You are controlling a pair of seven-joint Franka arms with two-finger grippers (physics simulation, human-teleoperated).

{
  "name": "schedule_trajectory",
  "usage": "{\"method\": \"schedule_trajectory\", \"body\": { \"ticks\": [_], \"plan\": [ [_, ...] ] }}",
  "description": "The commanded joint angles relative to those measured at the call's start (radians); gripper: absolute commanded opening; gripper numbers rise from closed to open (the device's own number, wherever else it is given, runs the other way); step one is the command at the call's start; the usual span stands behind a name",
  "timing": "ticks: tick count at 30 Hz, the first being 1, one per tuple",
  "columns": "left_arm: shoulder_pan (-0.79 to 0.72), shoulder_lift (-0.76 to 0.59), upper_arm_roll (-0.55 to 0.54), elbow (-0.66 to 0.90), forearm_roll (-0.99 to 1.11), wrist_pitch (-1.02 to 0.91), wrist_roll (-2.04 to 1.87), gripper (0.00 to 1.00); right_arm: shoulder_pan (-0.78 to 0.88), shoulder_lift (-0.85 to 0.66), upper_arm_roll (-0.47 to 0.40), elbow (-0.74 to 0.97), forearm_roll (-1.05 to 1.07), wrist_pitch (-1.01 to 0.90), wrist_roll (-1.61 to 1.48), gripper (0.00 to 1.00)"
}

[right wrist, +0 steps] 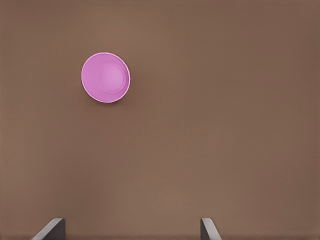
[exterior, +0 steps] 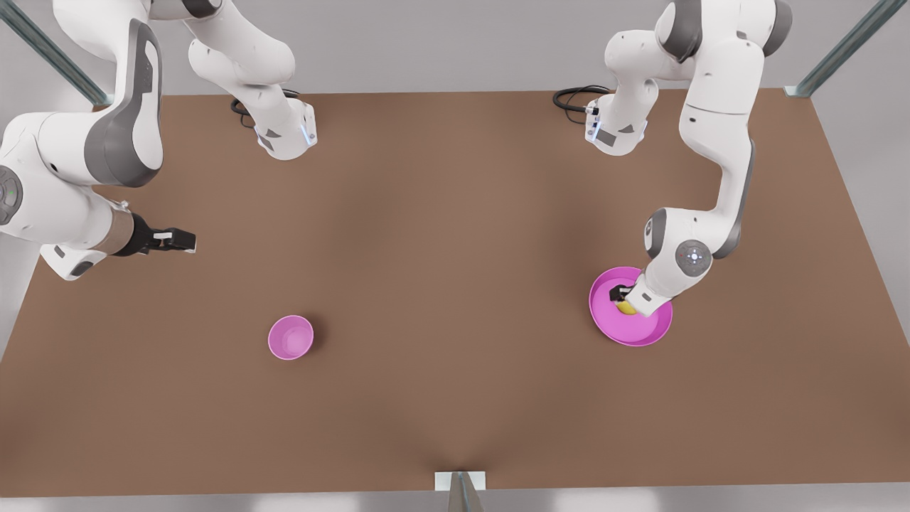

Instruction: Use the left arm to pick up the apple from the plate, transfer it to the gripper of the right arm, and then use the right arm to place it into the bowl

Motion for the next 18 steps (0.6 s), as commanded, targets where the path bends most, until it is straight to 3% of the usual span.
{"method": "schedule_trajectory", "body": {
  "ticks": [1, 18],
  "plan": [
    [0.001, 0.005, 0.000, 0.000, 0.002, 0.039, 0.000, 1.00, 0.000, -0.001, 0.000, 0.000, 0.001, -0.001, -0.002, 1.00],
    [0.008, 0.078, 0.000, -0.026, 0.004, 0.091, 0.000, 1.00, 0.000, 0.003, 0.000, -0.006, -0.003, 0.000, -0.004, 1.00]
  ]
}}
